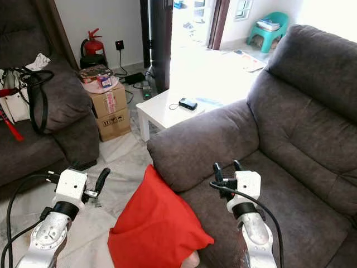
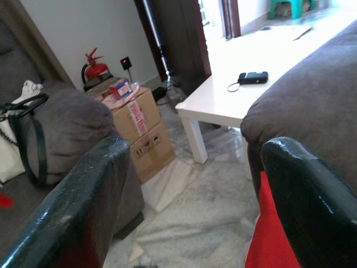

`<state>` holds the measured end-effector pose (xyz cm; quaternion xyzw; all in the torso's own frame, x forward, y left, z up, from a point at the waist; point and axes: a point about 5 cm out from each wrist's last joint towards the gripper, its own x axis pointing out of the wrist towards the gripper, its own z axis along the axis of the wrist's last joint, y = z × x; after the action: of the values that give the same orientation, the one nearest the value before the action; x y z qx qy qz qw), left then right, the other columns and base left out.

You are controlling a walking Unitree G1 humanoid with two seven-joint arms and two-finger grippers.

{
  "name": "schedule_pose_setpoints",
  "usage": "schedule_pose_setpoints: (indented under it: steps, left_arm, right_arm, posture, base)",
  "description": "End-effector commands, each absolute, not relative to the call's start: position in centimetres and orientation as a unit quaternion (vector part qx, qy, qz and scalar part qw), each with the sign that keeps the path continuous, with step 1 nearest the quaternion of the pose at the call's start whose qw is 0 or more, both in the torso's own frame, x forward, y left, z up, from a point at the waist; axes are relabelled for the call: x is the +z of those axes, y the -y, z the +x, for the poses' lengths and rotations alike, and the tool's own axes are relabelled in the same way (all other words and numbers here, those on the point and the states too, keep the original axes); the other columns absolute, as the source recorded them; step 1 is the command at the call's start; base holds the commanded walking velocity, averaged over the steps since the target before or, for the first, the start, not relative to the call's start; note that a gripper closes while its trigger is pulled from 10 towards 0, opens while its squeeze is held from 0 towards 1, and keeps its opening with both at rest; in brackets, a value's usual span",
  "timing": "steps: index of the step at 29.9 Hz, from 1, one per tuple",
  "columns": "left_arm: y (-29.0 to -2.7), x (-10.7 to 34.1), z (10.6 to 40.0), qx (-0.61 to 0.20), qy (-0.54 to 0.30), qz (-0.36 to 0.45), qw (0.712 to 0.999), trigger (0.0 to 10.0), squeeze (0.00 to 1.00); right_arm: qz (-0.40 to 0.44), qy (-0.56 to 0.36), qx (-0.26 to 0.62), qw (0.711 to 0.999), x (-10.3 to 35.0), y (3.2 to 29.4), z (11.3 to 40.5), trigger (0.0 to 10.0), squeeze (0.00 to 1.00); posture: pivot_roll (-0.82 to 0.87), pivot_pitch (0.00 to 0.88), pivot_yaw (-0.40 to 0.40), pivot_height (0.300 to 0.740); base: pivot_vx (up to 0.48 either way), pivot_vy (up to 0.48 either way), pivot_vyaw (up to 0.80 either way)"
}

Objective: Move the pillow to the sofa from floor

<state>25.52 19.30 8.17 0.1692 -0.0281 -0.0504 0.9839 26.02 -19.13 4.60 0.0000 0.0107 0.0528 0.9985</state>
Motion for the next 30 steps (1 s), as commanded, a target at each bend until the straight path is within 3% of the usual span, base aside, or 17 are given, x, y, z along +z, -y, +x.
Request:
schedule_pose_setpoints:
  steps: [1,11,30]
  left_arm:
    - [-19.7,7.8,25.5,-0.04,0.018,0.169,0.985,10.0,0.0]
    - [-20.6,7.1,25.4,-0.014,0.001,0.154,0.988,10.0,0.0]
    - [-19.5,8.0,27.1,-0.024,0.025,0.15,0.988,10.0,0.0]
  right_arm:
    - [-0.005,-0.013,0.045,0.999,4.7,19.6,25.7,10.0,0.0]
    - [-0.003,-0.009,0.028,1.0,4.7,19.8,25.5,10.0,0.0]
    - [0.008,0.0,0.018,1.0,5.4,19.3,26.1,10.0,0.0]
  posture:
    - [0.04,0.0,-0.072,0.74]
    - [0.02,0.0,-0.044,0.74]
    - [0.01,0.0,-0.053,0.74]
  base:
    - [0.0,0.0,0.0]
    - [0.0,0.0,0.0]
    - [0.0,0.0,0.0]
